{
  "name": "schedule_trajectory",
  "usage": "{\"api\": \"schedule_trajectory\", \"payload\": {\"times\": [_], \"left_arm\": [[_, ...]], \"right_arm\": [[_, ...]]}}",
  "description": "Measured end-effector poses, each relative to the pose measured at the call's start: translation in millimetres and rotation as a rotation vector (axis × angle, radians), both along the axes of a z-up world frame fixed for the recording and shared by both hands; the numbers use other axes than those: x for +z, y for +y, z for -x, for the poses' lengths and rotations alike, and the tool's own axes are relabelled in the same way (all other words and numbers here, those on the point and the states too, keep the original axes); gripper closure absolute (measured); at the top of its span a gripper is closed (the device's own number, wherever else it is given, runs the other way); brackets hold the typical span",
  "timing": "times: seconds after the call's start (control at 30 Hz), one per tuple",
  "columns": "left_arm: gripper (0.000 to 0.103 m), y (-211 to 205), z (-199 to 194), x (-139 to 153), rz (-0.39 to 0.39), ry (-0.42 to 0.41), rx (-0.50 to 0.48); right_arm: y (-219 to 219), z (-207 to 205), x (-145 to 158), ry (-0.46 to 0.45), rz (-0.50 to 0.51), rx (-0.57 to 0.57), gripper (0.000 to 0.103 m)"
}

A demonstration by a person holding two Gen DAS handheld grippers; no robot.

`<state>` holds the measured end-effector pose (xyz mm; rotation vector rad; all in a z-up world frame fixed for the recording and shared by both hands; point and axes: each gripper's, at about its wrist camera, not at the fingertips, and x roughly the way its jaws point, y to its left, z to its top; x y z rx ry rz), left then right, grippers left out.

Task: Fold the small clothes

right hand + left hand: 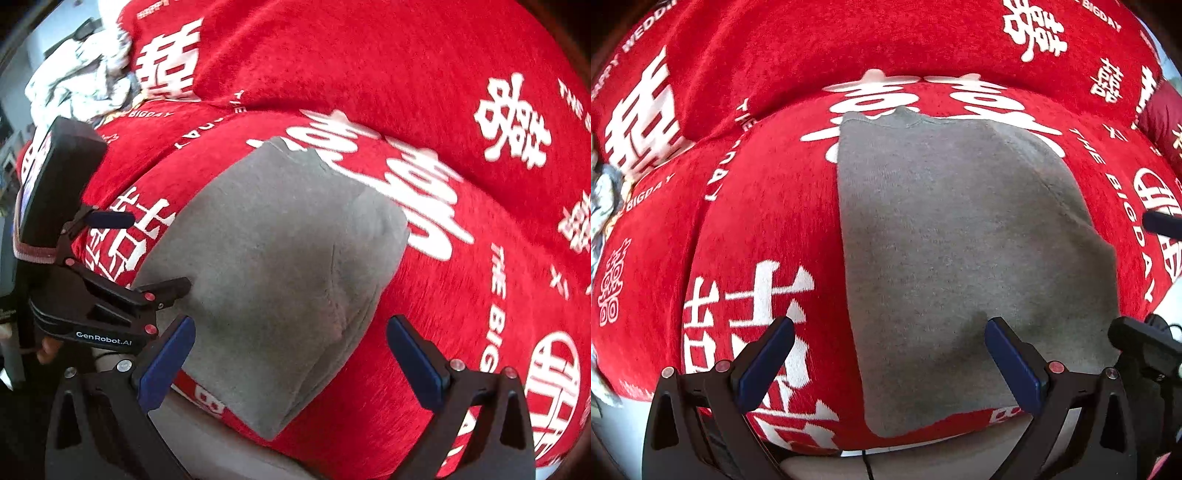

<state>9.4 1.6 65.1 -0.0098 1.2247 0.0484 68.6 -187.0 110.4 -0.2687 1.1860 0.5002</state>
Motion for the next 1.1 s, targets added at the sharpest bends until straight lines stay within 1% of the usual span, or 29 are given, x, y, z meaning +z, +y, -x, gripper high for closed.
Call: {"api": "schedule_trajectory", "payload": {"times": [0.1, 0.13, 0.23, 0.3, 0.37, 0.53, 0.77, 1.1], "left_arm": [[0.0, -3.6, 5.1, 1.6, -0.032, -0.017, 0.024], [0.0, -7.2, 4.9, 0.2, -0.039, -0.005, 0.012], [0.0, -13.8, 3.3, -2.6, -0.027, 0.013, -0.026], [0.0, -18.7, 4.2, -1.7, -0.066, 0.0, -0.027], [0.0, -22.2, 4.8, -0.3, -0.074, -0.006, -0.034], [0.0, -25.7, 5.6, 0.1, -0.071, -0.005, -0.044], [0.0, -21.9, 4.1, -3.5, -0.034, 0.017, -0.034], [0.0, -20.1, 4.1, -6.6, -0.025, 0.025, -0.031]], "right_arm": [[-3.0, 4.1, -4.0, 0.007, 0.005, -0.015, 0.0], [-1.2, 4.9, -4.7, 0.005, 0.017, -0.004, 0.0], [0.2, 3.4, -4.0, -0.014, 0.043, 0.0, 0.0], [-0.5, 3.0, -2.8, -0.005, 0.024, -0.005, 0.0], [0.2, 4.3, -3.4, -0.008, 0.031, 0.001, 0.0], [1.8, 6.0, -6.5, 0.0, 0.038, 0.009, 0.0], [3.4, 7.4, -3.8, -0.003, 0.039, 0.017, 0.0], [3.5, 7.7, -1.7, -0.008, 0.04, 0.02, 0.0]]}}
